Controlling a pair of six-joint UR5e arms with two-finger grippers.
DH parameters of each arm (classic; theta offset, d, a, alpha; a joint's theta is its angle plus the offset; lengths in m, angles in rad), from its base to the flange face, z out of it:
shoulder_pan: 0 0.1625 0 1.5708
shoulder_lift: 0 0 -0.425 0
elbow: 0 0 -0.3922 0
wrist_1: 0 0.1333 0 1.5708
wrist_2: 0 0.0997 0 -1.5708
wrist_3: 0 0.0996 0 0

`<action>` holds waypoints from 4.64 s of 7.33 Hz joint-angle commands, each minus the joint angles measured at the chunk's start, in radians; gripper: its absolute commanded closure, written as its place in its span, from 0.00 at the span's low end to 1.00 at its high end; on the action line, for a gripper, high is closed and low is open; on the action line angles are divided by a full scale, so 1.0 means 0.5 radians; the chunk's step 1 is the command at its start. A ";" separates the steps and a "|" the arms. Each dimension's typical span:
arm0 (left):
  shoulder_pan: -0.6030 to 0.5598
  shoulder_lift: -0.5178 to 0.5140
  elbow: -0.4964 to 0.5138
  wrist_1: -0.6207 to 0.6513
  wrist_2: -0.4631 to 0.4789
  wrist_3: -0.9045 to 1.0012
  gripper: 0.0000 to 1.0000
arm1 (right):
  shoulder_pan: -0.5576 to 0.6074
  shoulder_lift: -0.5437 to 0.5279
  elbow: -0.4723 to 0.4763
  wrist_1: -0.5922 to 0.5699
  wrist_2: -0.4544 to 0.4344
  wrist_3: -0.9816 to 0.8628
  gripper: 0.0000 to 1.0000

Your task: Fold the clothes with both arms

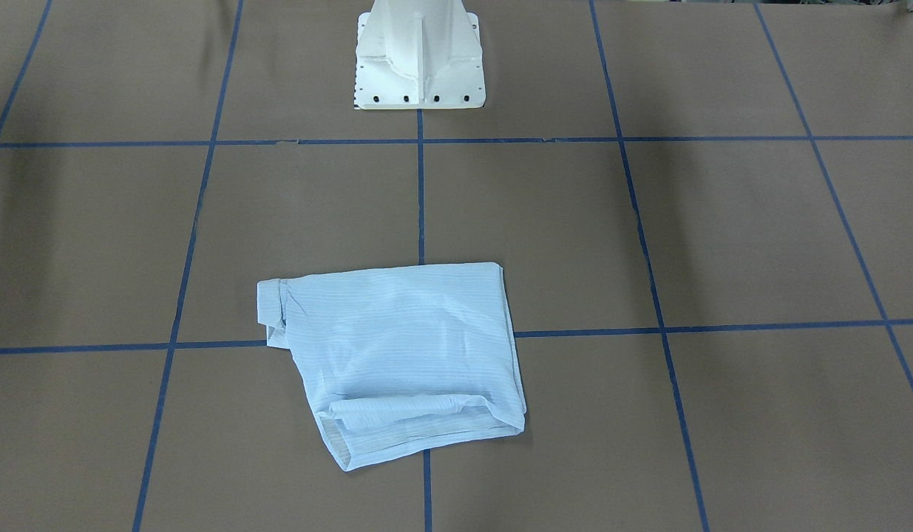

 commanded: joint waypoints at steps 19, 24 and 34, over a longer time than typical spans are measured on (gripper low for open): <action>0.015 -0.034 -0.102 -0.150 -0.003 -0.001 0.00 | -0.007 0.044 0.002 0.164 0.101 0.003 0.00; 0.040 -0.028 -0.047 -0.205 -0.003 -0.007 0.00 | -0.007 0.038 0.008 0.164 0.101 -0.003 0.00; 0.098 -0.031 -0.007 -0.306 0.021 -0.001 0.00 | -0.028 0.041 0.008 0.167 0.095 0.000 0.00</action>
